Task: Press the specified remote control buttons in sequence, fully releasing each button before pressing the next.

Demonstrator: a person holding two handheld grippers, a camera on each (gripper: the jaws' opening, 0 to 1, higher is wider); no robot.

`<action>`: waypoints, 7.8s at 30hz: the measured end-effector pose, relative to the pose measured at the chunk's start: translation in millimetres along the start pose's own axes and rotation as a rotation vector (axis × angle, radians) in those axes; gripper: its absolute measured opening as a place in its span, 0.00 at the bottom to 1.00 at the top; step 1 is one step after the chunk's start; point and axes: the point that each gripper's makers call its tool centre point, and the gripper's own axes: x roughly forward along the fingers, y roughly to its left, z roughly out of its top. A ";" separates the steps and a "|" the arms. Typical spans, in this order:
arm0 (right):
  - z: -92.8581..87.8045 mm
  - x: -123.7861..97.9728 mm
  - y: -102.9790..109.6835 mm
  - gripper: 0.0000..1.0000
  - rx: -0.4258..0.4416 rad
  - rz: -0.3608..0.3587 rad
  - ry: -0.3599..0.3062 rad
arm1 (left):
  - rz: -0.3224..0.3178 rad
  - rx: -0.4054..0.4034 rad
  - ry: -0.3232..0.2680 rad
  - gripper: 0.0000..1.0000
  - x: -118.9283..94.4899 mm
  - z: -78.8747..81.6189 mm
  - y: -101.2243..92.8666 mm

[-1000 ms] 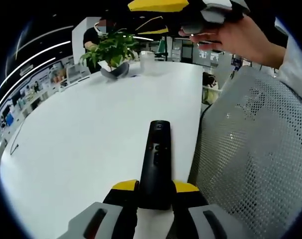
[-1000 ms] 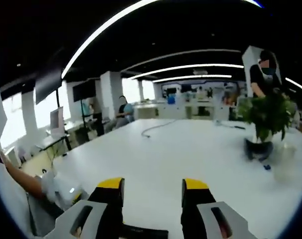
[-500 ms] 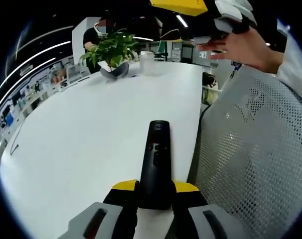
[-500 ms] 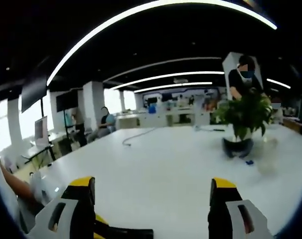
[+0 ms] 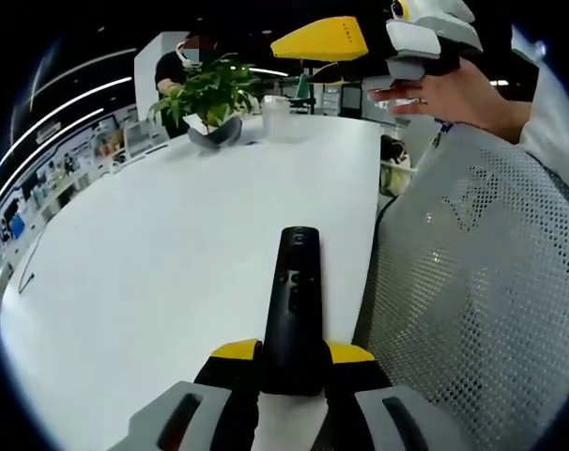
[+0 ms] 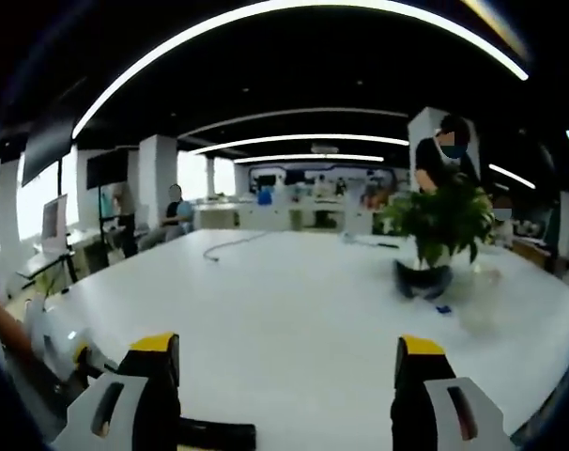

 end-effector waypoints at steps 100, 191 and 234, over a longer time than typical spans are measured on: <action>-13.9 2.0 0.6 0.79 -0.006 0.013 0.073 | 0.018 0.152 0.170 0.25 16.1 14.8 113.2; -22.1 4.2 3.7 0.76 -0.031 0.022 0.122 | 0.048 0.335 0.383 0.23 51.6 52.5 248.2; -19.0 4.2 9.5 0.79 -0.033 0.044 0.102 | 0.127 -0.344 0.116 0.53 40.8 46.0 273.9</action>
